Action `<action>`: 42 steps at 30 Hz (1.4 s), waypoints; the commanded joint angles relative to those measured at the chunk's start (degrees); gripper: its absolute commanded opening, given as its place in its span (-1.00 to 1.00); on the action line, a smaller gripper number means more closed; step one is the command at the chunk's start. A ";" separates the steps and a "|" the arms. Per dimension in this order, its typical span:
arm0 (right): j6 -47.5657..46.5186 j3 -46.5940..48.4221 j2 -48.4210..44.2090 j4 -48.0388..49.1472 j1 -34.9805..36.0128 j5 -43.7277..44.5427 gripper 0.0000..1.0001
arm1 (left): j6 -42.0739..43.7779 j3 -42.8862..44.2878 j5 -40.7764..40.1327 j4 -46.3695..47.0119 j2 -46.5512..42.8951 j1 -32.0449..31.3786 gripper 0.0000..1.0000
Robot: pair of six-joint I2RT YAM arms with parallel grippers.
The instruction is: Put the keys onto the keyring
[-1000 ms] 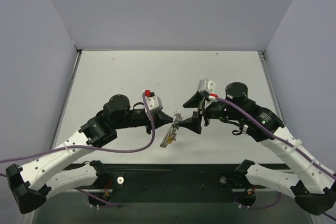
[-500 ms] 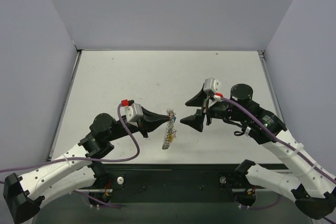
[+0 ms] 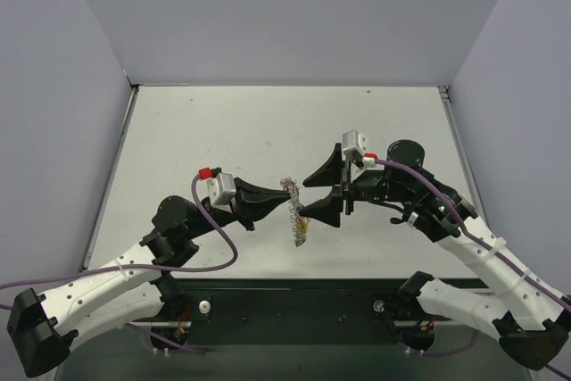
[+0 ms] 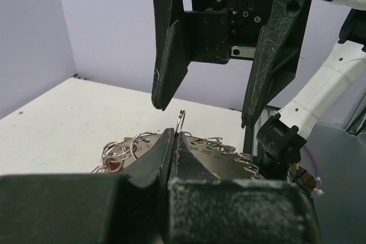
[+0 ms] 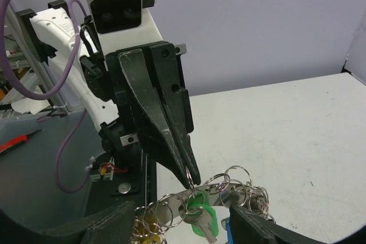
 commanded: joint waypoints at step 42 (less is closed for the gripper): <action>2.04 -6.91 -8.27 11.84 -4.16 5.49 0.66 | -6.19 -2.61 -1.35 23.45 4.39 1.54 -1.00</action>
